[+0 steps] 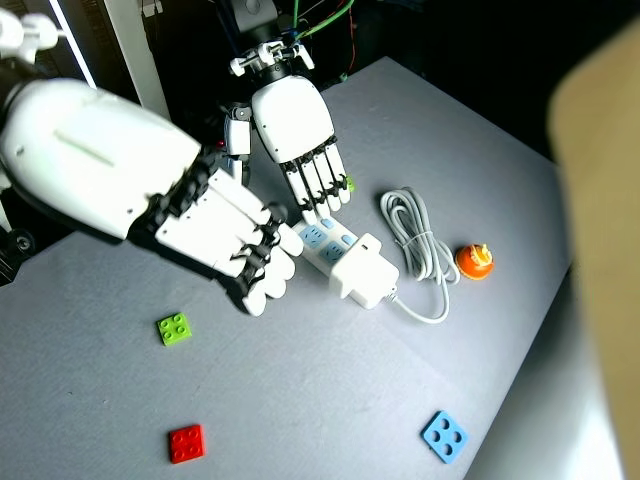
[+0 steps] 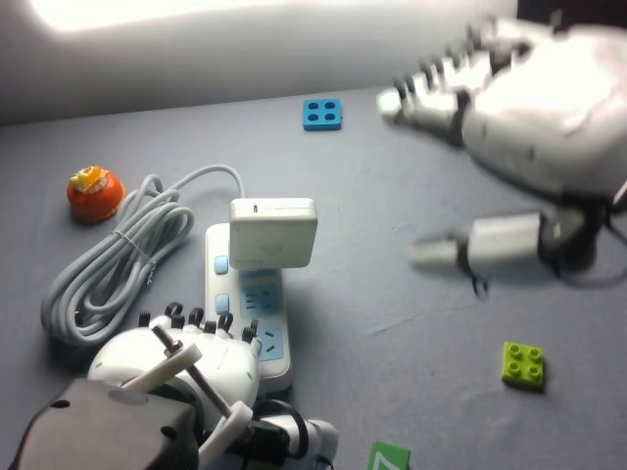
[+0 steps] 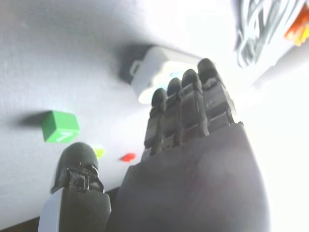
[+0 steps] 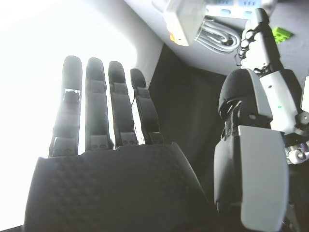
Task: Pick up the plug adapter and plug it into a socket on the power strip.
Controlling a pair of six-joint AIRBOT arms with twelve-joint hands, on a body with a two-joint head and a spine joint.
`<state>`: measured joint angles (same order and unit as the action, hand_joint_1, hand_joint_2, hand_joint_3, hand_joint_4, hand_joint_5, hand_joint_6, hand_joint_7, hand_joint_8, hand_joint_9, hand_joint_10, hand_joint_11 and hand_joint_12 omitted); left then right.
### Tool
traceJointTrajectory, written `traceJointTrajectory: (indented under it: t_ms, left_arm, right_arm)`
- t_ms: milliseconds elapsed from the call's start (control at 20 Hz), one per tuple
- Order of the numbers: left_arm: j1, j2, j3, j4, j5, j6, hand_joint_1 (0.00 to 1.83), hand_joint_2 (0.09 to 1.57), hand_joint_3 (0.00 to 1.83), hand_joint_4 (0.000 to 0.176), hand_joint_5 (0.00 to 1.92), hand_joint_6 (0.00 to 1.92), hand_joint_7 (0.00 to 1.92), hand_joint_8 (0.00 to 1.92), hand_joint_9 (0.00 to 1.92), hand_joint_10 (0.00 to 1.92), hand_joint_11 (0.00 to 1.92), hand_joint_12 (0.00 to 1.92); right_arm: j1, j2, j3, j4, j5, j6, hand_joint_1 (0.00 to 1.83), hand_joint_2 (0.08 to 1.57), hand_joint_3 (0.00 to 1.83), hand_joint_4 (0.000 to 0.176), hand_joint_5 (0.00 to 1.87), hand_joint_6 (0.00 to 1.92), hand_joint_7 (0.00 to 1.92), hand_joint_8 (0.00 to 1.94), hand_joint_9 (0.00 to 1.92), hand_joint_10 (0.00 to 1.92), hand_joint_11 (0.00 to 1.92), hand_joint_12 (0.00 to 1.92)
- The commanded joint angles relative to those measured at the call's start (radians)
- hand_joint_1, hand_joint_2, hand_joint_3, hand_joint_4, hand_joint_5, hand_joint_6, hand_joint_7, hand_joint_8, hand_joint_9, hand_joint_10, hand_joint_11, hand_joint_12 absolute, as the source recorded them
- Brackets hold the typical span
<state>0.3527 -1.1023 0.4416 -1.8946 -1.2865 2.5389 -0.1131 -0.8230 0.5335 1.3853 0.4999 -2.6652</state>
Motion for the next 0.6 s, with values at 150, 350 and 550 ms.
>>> traceJointTrajectory:
  t_ms: [150,350,550]
  left_arm:
    - [-0.044,0.016,0.007,0.062,-0.035,0.022,0.00,1.22,0.00,0.000,0.14,0.00,0.14,0.01,0.11,0.01,0.00,0.35]
    - [-0.090,0.027,0.020,0.051,-0.038,0.056,0.04,1.24,0.00,0.000,0.22,0.00,0.24,0.00,0.23,0.00,0.00,0.61]
    - [-0.132,0.038,0.040,0.032,-0.042,0.088,0.17,1.25,0.00,0.000,0.51,0.01,0.60,0.01,0.61,0.03,0.26,0.83]
  right_arm:
    - [-0.075,0.019,0.041,-0.485,0.018,0.388,0.38,1.07,0.00,0.000,0.28,0.01,0.34,0.01,0.34,0.01,0.00,0.96]
    - [-0.137,0.027,0.120,-0.793,-0.019,0.794,0.37,1.09,0.00,0.000,0.43,0.02,0.50,0.02,0.48,0.03,0.08,1.06]
    - [-0.121,0.027,0.154,-0.793,-0.124,0.879,0.39,1.14,0.00,0.000,0.72,0.03,0.84,0.04,0.80,0.08,0.34,1.30]
